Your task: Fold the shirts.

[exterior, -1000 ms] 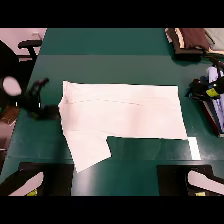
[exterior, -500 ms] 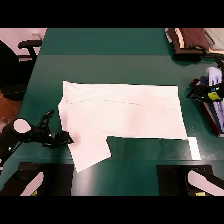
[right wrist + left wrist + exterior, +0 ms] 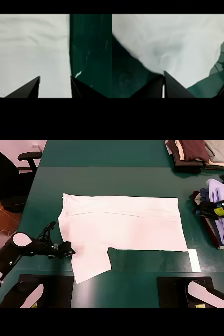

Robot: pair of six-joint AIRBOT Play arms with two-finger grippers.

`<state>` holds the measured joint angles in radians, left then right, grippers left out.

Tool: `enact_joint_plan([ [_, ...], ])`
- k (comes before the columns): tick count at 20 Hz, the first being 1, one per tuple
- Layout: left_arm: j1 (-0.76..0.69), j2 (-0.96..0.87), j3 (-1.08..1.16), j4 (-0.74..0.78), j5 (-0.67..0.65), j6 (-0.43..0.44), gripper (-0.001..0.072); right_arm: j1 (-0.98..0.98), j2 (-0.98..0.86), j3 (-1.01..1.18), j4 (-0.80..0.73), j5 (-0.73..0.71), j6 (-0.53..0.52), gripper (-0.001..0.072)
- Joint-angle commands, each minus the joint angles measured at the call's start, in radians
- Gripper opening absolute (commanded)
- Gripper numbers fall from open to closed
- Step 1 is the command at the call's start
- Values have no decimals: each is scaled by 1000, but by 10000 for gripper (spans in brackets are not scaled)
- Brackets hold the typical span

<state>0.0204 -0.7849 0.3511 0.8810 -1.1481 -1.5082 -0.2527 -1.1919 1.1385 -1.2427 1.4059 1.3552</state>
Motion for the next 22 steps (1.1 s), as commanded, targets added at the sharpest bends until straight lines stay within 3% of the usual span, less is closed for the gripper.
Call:
enact_joint_plan([
  [1,0,1,50,-32,-32,43,23,-133,-9,-85,-72,88,-10,450],
  [3,0,1,90,-28,-26,52,23,-229,-9,-224,-61,77,-10,533],
  [7,0,1,124,-29,-11,69,23,-306,-9,-462,13,-21,-34,501],
  [11,0,1,124,-28,-4,69,24,-244,-9,-556,127,-109,-56,499],
  [13,0,1,125,-28,4,69,24,-172,-9,-558,126,-132,-56,349],
  [15,0,1,132,-23,-26,70,23,-112,-5,-551,119,-130,-56,95],
  [16,0,1,149,-6,-62,69,23,-93,8,-539,113,-120,-56,17],
  [18,0,33,188,48,-143,66,22,-80,74,-507,78,-82,-55,16],
  [22,0,184,230,106,-300,-19,22,-85,253,-417,-89,88,-55,16],
])
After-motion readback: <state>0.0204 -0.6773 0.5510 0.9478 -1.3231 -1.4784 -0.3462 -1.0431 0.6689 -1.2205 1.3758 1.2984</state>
